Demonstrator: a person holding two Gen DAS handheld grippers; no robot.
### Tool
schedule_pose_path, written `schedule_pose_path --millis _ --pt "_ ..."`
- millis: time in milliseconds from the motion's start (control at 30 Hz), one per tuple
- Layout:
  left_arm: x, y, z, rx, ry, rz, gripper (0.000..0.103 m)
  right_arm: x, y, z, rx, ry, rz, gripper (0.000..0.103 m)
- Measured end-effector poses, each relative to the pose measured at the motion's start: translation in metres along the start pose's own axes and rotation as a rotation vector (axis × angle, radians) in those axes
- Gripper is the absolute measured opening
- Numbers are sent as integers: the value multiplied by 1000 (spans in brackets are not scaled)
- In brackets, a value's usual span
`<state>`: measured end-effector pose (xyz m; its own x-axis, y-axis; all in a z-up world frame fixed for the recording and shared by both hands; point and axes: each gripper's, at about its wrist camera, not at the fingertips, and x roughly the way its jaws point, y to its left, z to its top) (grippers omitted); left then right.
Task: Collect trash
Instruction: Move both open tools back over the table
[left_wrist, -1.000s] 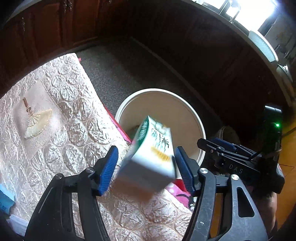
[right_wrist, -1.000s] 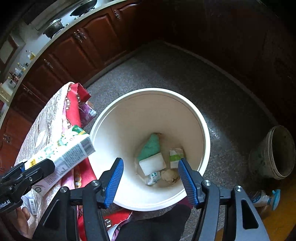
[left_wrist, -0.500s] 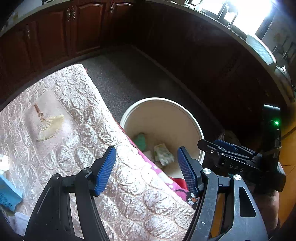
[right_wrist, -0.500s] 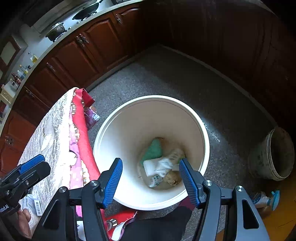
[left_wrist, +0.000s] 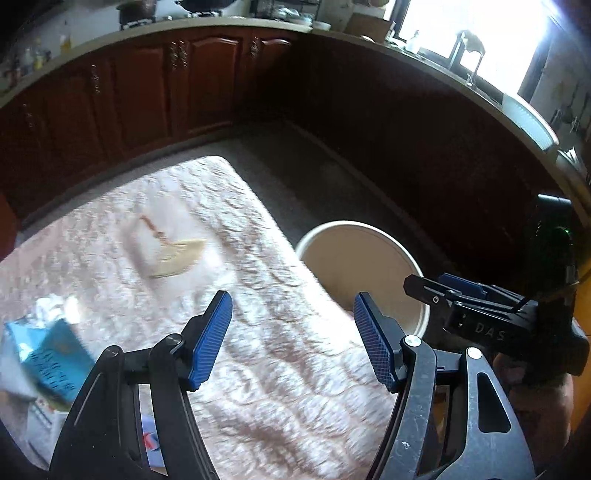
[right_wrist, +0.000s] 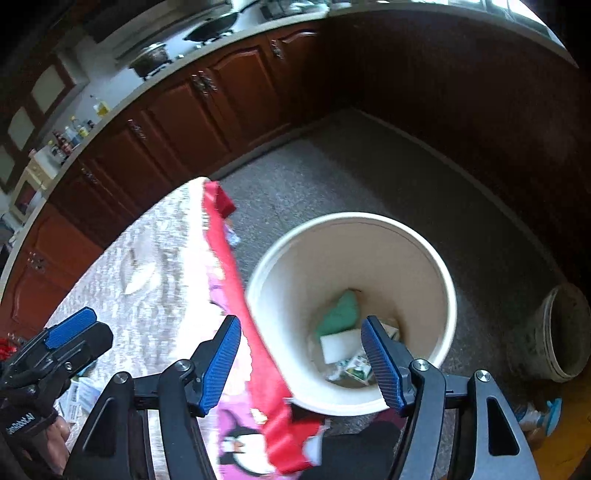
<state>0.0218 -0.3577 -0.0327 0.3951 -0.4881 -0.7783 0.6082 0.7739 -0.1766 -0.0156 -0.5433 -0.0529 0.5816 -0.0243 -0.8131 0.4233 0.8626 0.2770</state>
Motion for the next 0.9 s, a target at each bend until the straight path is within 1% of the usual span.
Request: schedule_pose_path --millis 100,333,700,800,900 --pt "-18 16 -5 -22 -27 32 67 -3 24 0 -43 -8 22 66" --pt "-44 50 -16 -50 -71 120 67 -7 77 -3 -134 -16 73 66" --pt "-90 106 -39 -136 -127 205 67 -4 163 -18 -303 -6 132 67" --pt "-103 126 -49 -167 -131 215 67 -2 183 -24 -338 3 153 70" --pt "-118 155 -57 -204 -126 226 67 -1 201 -29 -373 14 173 70"
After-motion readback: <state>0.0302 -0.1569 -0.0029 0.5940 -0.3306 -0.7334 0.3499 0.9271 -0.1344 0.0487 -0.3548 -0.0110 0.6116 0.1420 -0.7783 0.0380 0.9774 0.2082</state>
